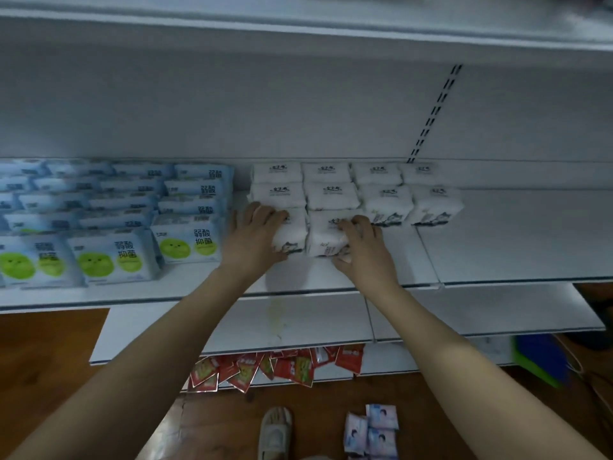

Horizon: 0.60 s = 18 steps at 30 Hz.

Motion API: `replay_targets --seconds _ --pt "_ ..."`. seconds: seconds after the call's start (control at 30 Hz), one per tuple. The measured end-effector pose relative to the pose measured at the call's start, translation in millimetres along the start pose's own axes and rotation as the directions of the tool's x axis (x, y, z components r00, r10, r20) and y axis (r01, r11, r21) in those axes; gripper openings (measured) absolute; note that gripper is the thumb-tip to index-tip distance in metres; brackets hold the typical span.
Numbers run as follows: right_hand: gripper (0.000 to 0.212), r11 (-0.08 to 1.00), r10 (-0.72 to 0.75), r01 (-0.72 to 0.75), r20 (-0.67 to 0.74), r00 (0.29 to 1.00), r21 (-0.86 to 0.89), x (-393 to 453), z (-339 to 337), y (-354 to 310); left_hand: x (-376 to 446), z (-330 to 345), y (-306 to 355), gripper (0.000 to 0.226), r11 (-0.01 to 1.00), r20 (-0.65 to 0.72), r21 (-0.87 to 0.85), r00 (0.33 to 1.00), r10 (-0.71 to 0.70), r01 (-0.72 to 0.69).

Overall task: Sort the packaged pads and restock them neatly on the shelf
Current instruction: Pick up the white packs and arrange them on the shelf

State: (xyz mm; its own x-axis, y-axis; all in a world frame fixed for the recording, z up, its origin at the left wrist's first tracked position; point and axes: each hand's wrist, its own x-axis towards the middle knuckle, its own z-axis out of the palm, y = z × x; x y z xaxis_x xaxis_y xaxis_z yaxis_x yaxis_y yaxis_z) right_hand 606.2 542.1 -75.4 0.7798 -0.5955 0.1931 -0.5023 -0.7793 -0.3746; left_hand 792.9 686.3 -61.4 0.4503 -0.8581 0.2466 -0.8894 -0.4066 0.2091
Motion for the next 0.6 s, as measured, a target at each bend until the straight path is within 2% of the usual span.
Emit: replay_targets --seconds 0.07,0.13,0.23,0.33,0.5,0.6 --pt "0.063 1.000 -0.010 0.009 0.042 0.999 0.026 -11.0 -16.6 0.6 -5.5 -11.0 19.0 0.088 0.996 0.081 0.034 0.993 -0.086 0.084" --pt "0.055 0.998 -0.014 0.015 -0.003 1.000 0.064 -27.5 -37.0 0.5 -16.1 -20.7 42.8 0.088 0.994 0.063 0.063 0.994 -0.094 0.090" --pt "0.034 0.984 0.029 -0.016 -0.070 0.997 0.176 -63.5 -75.5 2.3 -42.8 -36.1 88.8 0.072 0.994 -0.041 0.075 0.997 -0.071 0.074" --pt "0.014 0.963 0.148 -0.154 0.044 0.988 0.222 -111.5 -112.5 11.6 -78.9 -45.1 147.0 0.056 0.991 -0.073 0.079 0.992 -0.104 0.110" --pt "0.025 0.949 0.202 -0.209 0.052 0.978 0.235 -181.3 -160.4 40.4 -114.2 -54.3 243.4 0.046 0.984 0.017 -0.043 0.985 -0.173 0.173" --pt "0.029 0.950 0.232 -0.250 0.109 0.966 0.187 -202.4 -178.7 58.7 -118.3 -54.3 285.9 0.044 0.969 0.087 -0.116 0.974 -0.209 0.218"
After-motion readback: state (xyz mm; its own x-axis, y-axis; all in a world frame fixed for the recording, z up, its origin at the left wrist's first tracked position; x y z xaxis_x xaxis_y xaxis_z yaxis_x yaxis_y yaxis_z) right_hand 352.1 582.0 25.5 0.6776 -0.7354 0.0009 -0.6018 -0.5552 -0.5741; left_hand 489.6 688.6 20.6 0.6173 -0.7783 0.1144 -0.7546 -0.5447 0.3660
